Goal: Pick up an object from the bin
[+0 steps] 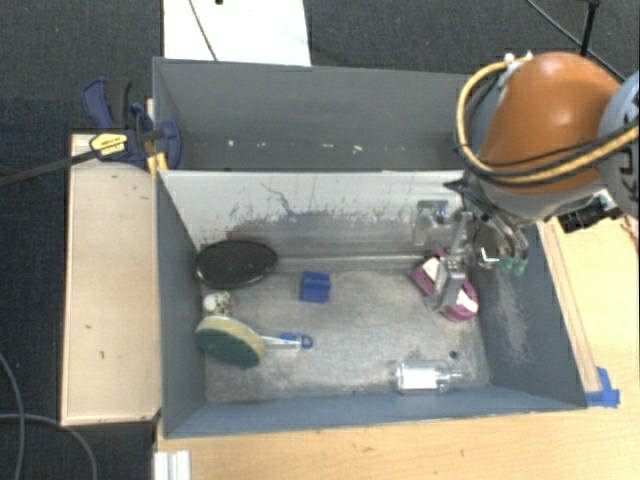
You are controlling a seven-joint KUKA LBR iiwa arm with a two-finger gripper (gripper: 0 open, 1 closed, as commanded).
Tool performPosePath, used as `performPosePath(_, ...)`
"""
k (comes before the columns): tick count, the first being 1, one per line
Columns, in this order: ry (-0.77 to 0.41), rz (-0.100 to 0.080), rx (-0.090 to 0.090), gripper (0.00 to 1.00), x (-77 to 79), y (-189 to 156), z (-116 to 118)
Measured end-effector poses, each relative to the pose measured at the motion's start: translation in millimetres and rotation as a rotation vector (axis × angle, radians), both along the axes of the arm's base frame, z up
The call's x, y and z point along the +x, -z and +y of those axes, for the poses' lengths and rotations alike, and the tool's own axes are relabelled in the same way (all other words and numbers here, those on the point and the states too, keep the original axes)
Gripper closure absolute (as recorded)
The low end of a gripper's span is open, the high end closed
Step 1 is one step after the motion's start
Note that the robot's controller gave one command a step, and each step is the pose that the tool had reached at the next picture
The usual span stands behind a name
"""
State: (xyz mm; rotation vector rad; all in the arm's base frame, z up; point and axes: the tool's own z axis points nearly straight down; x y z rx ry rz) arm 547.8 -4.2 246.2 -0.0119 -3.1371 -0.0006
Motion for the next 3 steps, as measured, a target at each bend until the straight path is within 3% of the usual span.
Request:
performPosePath(1,0.142,-0.013,0.001,0.0,21.5,177,-74)
performPosePath(2,0.241,-0.012,-0.004,0.0,34.3,144,-142)
performPosePath(3,0.468,-0.011,-0.001,0.0,35.2,145,-137)
